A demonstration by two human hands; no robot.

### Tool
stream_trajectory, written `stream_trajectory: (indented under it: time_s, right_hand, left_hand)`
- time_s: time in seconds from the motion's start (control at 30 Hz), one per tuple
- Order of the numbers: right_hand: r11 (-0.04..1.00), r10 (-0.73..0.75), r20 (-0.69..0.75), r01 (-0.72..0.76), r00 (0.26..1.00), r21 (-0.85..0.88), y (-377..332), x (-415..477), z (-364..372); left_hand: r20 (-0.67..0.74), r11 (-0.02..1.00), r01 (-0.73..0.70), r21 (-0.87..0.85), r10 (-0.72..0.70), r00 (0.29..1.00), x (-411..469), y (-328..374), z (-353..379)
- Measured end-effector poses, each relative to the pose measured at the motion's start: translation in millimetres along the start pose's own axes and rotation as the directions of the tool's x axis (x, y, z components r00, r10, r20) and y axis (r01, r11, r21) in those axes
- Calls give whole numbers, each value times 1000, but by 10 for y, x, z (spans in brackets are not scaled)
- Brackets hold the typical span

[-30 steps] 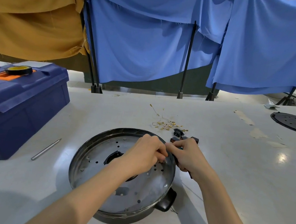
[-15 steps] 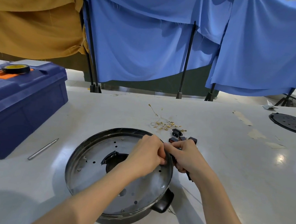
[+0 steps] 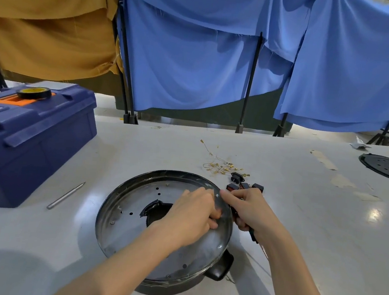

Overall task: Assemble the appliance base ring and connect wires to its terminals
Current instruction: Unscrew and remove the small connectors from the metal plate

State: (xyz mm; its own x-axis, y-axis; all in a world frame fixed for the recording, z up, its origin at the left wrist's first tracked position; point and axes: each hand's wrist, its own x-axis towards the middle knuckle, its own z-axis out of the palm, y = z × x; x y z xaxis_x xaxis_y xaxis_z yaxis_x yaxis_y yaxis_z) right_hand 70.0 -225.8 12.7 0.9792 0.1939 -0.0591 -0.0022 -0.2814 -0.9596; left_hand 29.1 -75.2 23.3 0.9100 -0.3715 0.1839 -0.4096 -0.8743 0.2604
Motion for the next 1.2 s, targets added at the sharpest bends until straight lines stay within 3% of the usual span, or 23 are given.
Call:
stream_trajectory:
  time_s: [0.23,0.47,0.6,0.7,1.2]
  right_hand:
    - [995,96,49,-98,994,31,-30,-38,-121]
    - [970,213,-115,-224,970,-91,110,-6,-344]
    - [957,220,-329,-268,918,-107,221,74,-542]
    - [927,216,-403,-317,889,-202,267,149,-653]
    - [861,147,-477,-349,867,-370,310,508,-589]
  left_hand:
    - [101,955,139,-262,-116,988,-66,2,-76]
    - [342,957,267,-112,-215,915,-200,356,-146]
    - [192,956,292,4,-287,938,-195,545,-68]
    - [53,950,307,51,-309,950,-181,593,0]
    - [18,966,252,-60,-252,968,-231,452,14]
